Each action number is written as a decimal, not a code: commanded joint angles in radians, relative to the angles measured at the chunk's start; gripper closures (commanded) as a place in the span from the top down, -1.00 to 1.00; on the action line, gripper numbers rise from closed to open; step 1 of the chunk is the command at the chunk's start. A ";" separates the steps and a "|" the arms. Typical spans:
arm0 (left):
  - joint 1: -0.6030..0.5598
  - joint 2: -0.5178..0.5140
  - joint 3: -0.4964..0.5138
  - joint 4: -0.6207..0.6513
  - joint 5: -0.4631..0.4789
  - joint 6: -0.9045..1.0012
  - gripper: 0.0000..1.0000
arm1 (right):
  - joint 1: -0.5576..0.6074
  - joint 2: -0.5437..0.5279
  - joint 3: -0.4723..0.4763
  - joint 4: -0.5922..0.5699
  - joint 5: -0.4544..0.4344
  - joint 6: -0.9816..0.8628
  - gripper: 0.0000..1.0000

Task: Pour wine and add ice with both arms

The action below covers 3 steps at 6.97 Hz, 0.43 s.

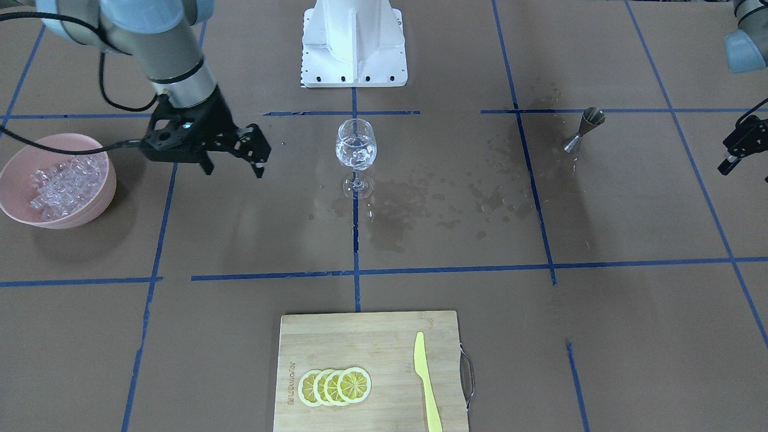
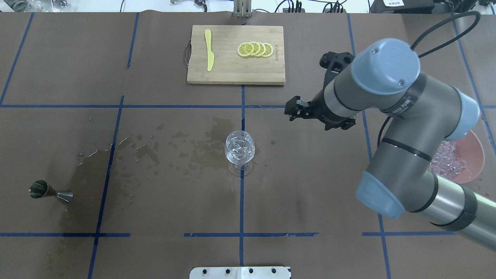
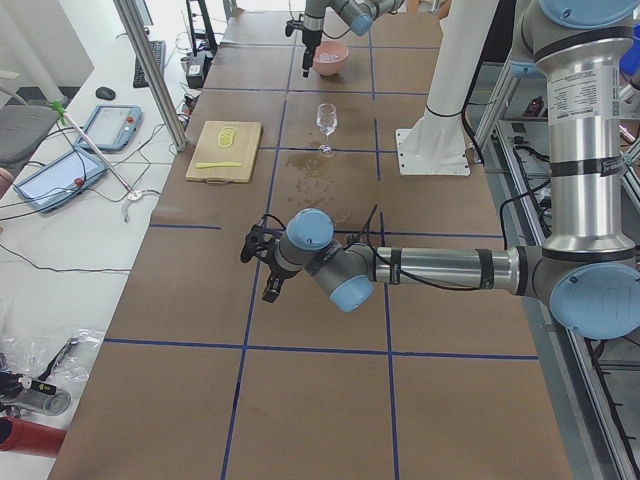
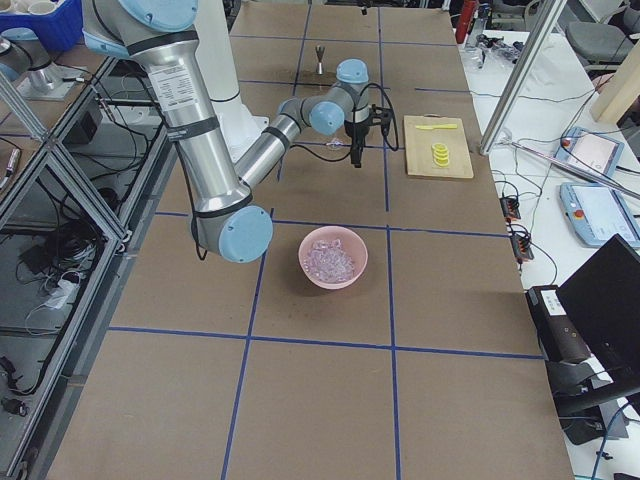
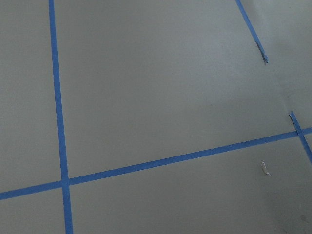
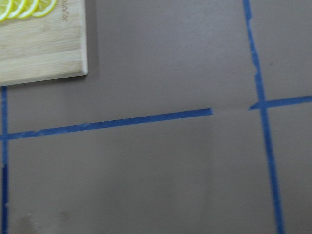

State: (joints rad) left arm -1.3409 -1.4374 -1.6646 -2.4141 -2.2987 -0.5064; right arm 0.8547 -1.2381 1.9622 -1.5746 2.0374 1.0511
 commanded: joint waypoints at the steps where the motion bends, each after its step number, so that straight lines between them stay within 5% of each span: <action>1: 0.000 0.000 0.000 0.001 -0.004 0.011 1.00 | 0.224 -0.139 -0.005 -0.011 0.122 -0.356 1.00; 3: 0.000 -0.002 0.006 0.000 -0.010 0.012 1.00 | 0.382 -0.239 -0.069 -0.009 0.193 -0.649 1.00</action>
State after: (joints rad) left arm -1.3407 -1.4388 -1.6603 -2.4133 -2.3035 -0.4960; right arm 1.1282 -1.4110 1.9362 -1.5843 2.1762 0.5929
